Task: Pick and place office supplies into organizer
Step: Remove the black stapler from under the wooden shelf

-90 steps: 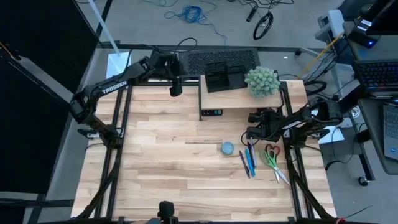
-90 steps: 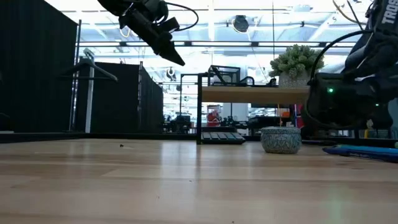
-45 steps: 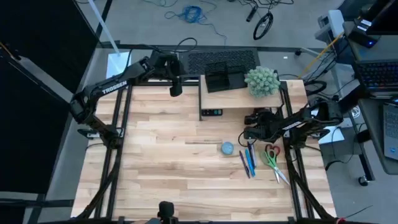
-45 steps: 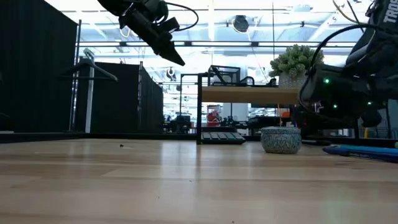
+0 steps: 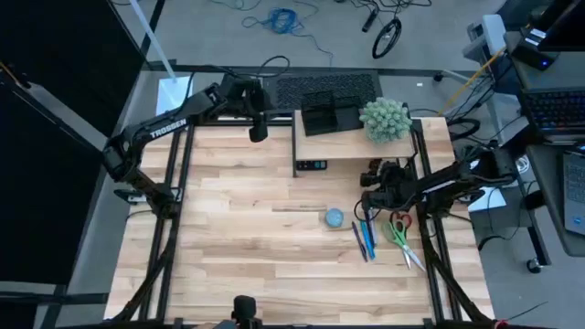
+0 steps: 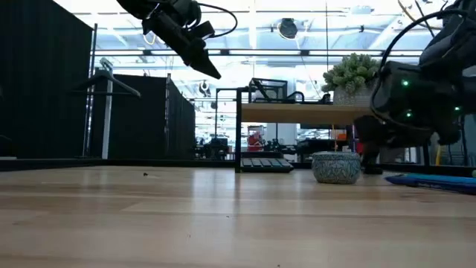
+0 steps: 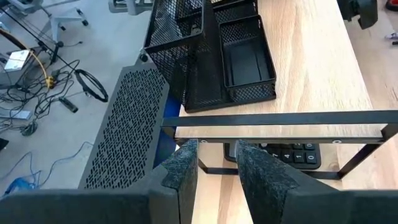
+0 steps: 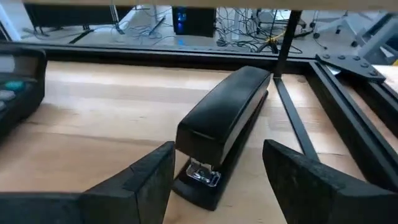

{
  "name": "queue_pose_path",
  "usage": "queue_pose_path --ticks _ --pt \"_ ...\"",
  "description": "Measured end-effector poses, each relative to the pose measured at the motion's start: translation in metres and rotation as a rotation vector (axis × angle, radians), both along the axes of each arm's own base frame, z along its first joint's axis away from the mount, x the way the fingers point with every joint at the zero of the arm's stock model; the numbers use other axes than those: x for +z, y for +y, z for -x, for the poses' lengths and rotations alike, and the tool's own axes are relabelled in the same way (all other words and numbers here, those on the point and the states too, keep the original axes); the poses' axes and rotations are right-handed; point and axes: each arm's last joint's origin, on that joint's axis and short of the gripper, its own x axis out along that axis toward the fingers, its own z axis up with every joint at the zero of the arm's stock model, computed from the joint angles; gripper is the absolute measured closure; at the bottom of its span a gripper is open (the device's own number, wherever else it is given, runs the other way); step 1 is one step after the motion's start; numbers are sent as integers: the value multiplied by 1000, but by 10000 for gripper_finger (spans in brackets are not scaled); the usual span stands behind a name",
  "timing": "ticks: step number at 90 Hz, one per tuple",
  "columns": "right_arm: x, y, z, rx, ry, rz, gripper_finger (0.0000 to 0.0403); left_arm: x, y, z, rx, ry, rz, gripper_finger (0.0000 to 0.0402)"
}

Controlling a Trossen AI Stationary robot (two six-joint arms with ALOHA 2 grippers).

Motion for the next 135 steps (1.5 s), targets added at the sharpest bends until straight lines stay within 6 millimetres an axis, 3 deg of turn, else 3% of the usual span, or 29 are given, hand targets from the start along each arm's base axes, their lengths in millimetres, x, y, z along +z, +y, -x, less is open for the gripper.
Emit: queue_pose_path --ticks 38,72,108,118,135 --pt "-3 -27 -8 -115 -27 22 177 0 0 0 0 -1 -1 301" --pt "-2 -24 -14 -61 -38 4 177 0 0 0 0 -1 -1 301" --pt "0 -47 -8 -183 -13 31 179 0 0 0 0 -3 -2 301" --pt "-1 -46 -8 -178 -9 25 202 0 0 0 0 -3 -2 301" --pt "-1 -46 -8 -162 6 8 288 0 0 0 0 -3 -2 301"
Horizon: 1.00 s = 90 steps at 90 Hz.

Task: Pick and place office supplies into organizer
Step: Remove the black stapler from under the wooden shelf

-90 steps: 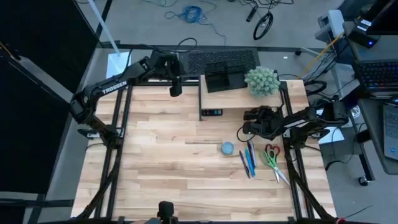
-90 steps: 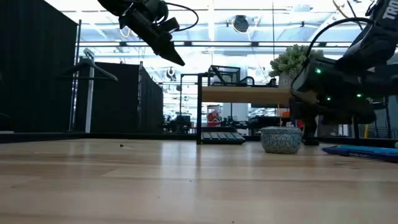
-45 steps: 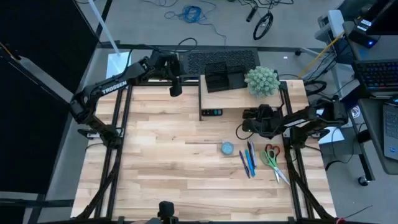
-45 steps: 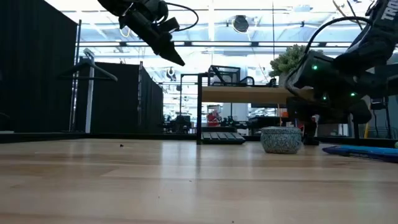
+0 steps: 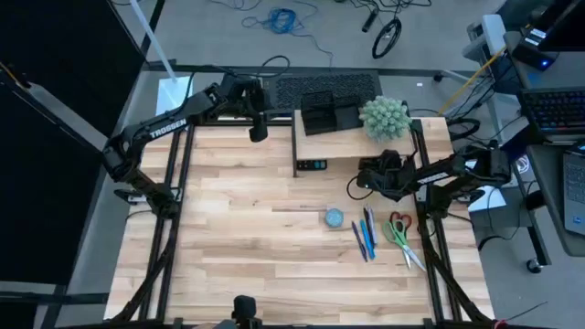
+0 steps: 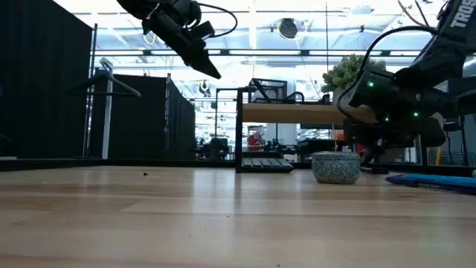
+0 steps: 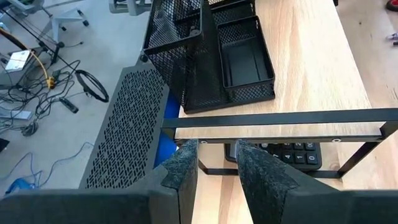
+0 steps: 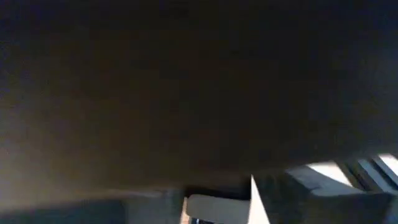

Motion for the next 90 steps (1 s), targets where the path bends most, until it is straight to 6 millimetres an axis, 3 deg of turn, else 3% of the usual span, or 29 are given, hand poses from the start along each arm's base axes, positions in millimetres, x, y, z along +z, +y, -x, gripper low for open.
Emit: queue_pose_path --ticks 42,90 --pt "-2 9 -4 90 -5 -79 399 -1 0 0 0 5 5 301" --pt "-2 33 -15 266 -72 -212 402 -1 -1 0 2 6 11 301"
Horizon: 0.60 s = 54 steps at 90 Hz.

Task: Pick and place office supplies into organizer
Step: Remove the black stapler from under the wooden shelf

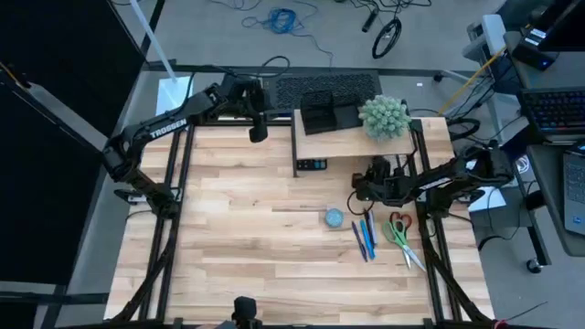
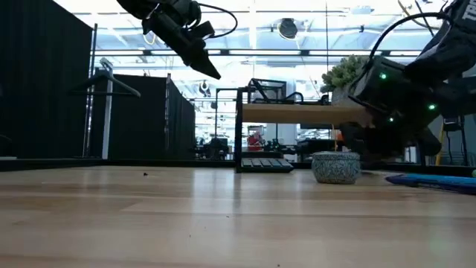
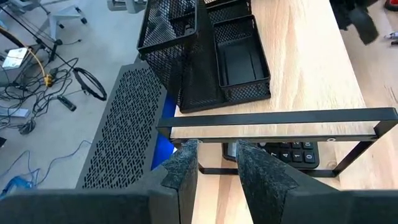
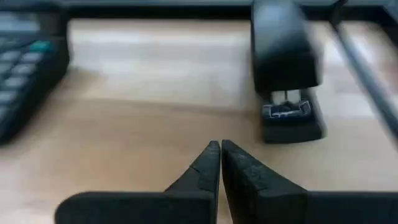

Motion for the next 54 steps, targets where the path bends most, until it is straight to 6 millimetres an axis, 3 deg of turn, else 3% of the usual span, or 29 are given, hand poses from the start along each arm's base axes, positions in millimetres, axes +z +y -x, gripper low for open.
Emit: queue_pose_path --ticks 54 --pt "15 8 -15 126 87 25 403 0 0 0 0 -3 -3 301"
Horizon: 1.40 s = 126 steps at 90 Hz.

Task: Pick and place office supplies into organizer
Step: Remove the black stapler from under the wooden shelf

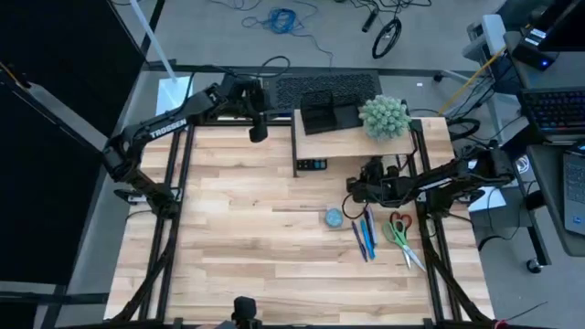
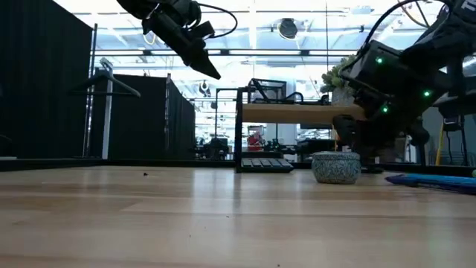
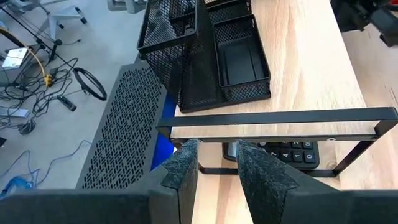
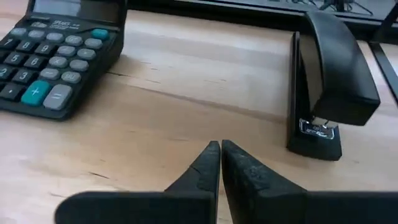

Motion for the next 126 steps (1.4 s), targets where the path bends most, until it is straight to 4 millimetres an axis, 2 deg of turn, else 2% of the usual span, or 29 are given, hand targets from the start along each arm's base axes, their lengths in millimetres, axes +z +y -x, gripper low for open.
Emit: queue_pose_path --ticks 11,20,39,51,58,68,82,92,103,113,126 --pt "1 -2 2 11 17 -19 399 0 0 0 0 2 2 301" --pt "8 4 7 19 -27 -93 374 -1 0 1 0 10 8 301" --pt "33 31 35 49 -131 -164 270 -1 -1 1 1 15 12 301" --pt "43 44 52 60 -196 -100 197 -2 -1 1 1 16 12 301" --pt "42 48 59 72 -195 12 162 -2 -1 1 1 17 13 301" --pt "28 47 63 73 -162 97 128 -2 -1 1 -1 17 12 301" --pt "6 38 66 11 -137 144 113 -2 -1 1 -4 18 7 301" --pt "-4 28 68 -58 -101 245 112 -1 0 1 -12 18 -7 301" --pt "-13 18 67 -133 -67 260 112 -2 0 1 -16 22 -11 301" --pt "-18 13 57 -164 -96 252 112 -1 0 1 -18 22 -15 301" --pt "-22 7 44 -138 -37 275 112 -1 0 1 -18 21 -16 301"
